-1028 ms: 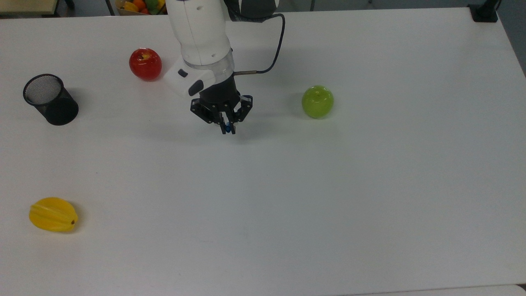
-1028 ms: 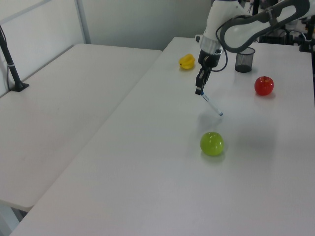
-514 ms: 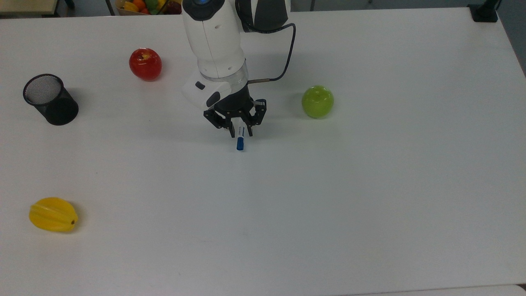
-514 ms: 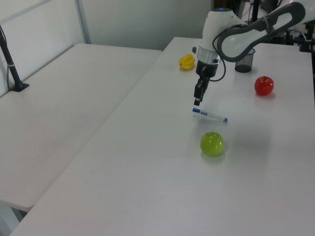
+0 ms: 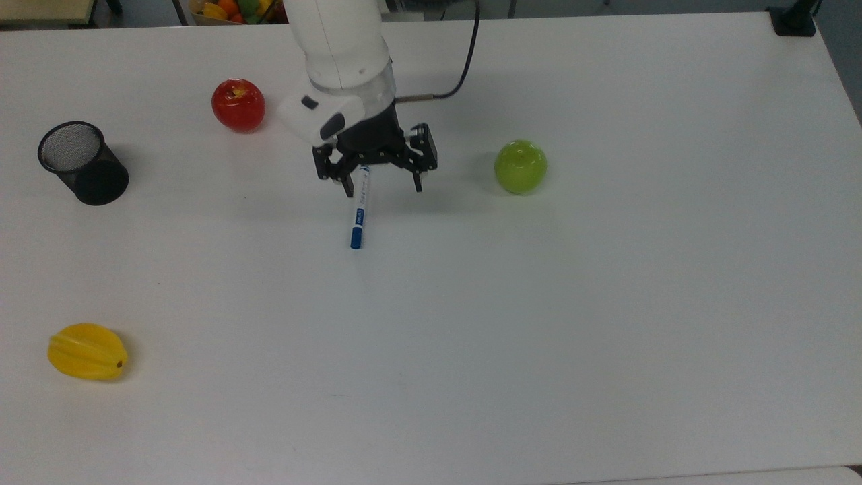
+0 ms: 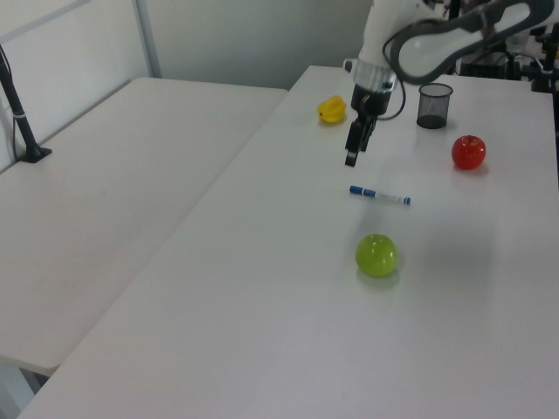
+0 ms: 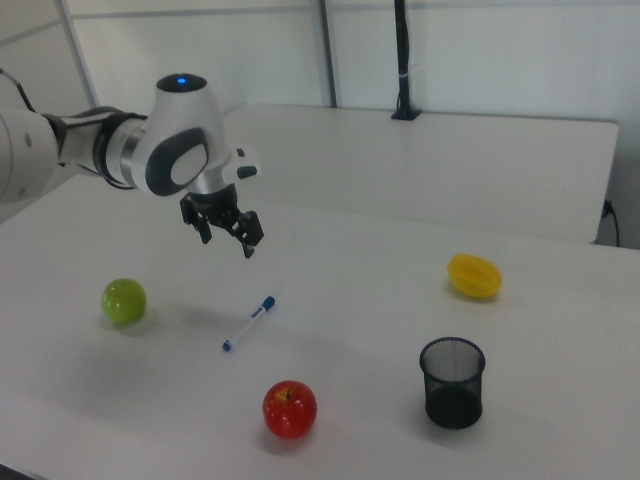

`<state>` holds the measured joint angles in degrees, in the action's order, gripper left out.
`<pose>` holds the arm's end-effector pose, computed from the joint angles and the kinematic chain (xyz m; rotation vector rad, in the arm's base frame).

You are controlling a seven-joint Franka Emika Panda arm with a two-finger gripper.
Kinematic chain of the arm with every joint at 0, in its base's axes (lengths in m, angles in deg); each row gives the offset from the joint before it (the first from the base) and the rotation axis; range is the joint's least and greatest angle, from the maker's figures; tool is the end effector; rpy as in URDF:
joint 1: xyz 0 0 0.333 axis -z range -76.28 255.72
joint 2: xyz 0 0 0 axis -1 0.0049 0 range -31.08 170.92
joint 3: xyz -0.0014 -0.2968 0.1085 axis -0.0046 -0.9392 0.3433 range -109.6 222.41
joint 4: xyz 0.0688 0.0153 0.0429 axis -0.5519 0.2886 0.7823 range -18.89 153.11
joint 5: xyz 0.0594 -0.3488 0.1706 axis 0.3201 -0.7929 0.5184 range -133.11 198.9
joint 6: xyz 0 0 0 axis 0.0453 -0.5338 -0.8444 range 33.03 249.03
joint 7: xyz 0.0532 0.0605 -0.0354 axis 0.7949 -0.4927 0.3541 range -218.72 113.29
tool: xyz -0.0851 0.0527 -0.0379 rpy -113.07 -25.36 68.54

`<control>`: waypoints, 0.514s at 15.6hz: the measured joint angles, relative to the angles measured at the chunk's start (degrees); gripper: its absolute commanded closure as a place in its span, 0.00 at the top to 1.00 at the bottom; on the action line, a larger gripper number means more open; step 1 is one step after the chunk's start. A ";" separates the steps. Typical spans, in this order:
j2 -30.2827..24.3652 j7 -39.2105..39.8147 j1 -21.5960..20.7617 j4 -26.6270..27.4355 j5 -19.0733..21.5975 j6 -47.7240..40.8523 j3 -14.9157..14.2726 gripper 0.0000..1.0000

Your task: Take marker pen

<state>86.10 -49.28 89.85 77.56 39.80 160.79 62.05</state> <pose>0.6501 0.0617 0.4264 -2.9945 -0.1292 -0.2632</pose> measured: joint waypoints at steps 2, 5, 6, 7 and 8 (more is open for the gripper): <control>-4.72 -0.04 0.49 -0.44 0.00 -5.77 -0.75 1.00; -11.52 -0.08 0.52 -0.47 0.00 -13.78 -3.10 1.00; -13.45 -0.09 0.50 -0.46 0.00 -16.38 -3.96 1.00; -15.18 -0.10 0.44 -0.46 0.00 -18.73 -4.83 1.00; -16.75 -0.29 0.35 -0.49 0.00 -20.76 -5.66 1.00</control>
<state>69.35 -49.56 90.20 77.07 39.80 140.03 56.39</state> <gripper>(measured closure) 0.000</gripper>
